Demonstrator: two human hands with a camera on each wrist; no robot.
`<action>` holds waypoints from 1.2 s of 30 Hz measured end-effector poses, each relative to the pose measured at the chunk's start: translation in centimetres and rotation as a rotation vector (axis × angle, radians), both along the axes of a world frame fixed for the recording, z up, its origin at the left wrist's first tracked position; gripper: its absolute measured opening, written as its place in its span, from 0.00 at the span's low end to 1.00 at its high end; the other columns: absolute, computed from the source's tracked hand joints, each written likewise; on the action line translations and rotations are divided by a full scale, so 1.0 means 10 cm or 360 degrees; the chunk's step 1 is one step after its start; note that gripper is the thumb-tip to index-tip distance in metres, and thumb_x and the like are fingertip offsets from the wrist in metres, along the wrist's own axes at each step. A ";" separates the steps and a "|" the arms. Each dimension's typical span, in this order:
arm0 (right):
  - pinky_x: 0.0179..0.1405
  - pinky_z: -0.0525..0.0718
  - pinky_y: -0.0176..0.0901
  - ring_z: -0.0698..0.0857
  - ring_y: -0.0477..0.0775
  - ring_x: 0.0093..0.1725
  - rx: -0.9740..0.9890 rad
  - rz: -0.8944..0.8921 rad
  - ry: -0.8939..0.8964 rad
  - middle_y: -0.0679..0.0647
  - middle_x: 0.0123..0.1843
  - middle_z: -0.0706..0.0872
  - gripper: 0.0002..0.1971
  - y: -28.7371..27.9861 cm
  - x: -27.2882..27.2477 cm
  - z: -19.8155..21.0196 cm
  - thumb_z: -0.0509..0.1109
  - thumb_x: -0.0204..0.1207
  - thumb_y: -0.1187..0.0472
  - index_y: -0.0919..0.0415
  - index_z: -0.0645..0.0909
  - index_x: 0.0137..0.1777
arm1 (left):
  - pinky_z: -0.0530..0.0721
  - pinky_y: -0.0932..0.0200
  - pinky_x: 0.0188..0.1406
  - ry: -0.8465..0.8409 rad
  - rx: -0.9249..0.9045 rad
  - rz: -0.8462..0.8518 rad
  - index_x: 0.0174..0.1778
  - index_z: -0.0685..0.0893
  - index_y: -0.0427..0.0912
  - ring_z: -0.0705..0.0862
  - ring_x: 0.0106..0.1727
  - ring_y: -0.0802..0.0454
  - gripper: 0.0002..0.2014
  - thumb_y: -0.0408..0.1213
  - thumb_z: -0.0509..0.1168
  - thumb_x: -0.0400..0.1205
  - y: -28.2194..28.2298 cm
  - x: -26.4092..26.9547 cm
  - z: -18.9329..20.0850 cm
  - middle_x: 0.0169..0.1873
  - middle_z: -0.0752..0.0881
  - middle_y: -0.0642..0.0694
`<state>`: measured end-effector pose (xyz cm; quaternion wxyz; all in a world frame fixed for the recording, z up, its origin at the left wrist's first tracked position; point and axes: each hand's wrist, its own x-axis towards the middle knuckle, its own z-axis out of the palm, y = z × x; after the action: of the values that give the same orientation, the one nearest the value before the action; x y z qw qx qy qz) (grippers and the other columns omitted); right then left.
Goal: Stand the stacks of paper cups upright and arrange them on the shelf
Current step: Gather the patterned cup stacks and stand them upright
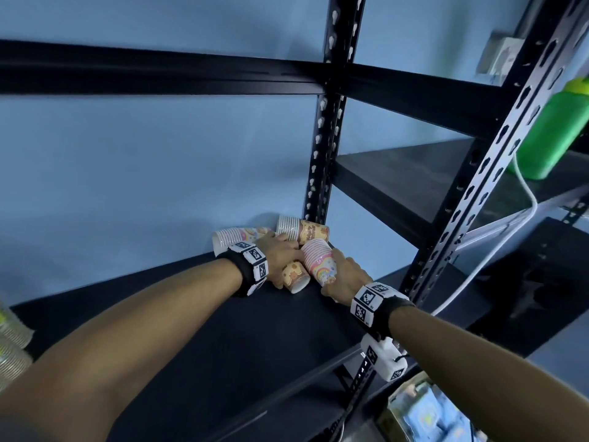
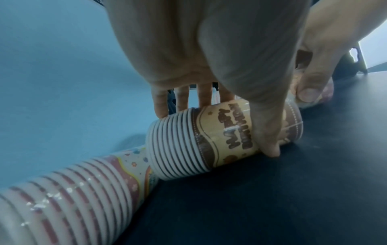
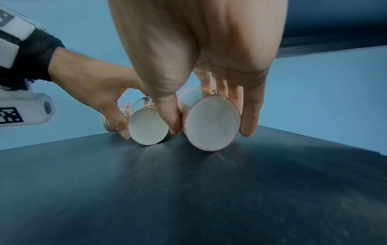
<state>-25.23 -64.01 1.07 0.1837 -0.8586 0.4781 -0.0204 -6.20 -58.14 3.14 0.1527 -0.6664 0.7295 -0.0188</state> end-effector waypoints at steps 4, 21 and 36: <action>0.54 0.84 0.53 0.83 0.60 0.58 -0.0031 -0.0023 0.0004 0.53 0.64 0.76 0.40 -0.02 -0.01 0.04 0.77 0.65 0.52 0.50 0.61 0.76 | 0.72 0.44 0.63 0.0010 -0.0007 0.0006 0.71 0.73 0.56 0.73 0.65 0.48 0.37 0.54 0.78 0.66 0.03 -0.01 0.04 0.62 0.78 0.53; 0.46 0.77 0.45 0.81 0.58 0.57 -0.0260 0.0201 -0.0177 0.54 0.61 0.80 0.28 -0.03 0.31 0.70 0.77 0.67 0.51 0.56 0.74 0.66 | 0.85 0.53 0.43 0.1149 -0.0559 0.0567 0.60 0.70 0.46 0.85 0.45 0.45 0.30 0.47 0.77 0.67 0.24 0.08 0.33 0.45 0.87 0.46; 0.50 0.76 0.41 0.81 0.57 0.64 -0.0128 0.0300 -0.0237 0.53 0.67 0.82 0.32 -0.04 0.56 0.68 0.78 0.67 0.53 0.55 0.76 0.72 | 0.88 0.52 0.47 0.1166 -0.0461 0.0748 0.56 0.80 0.50 0.85 0.49 0.47 0.21 0.45 0.77 0.69 0.39 0.08 0.51 0.49 0.85 0.49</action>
<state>-19.60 -64.42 7.82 0.1853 -0.9025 0.3792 -0.0859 -5.40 -54.26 8.28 -0.2099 -0.7910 0.5544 0.1515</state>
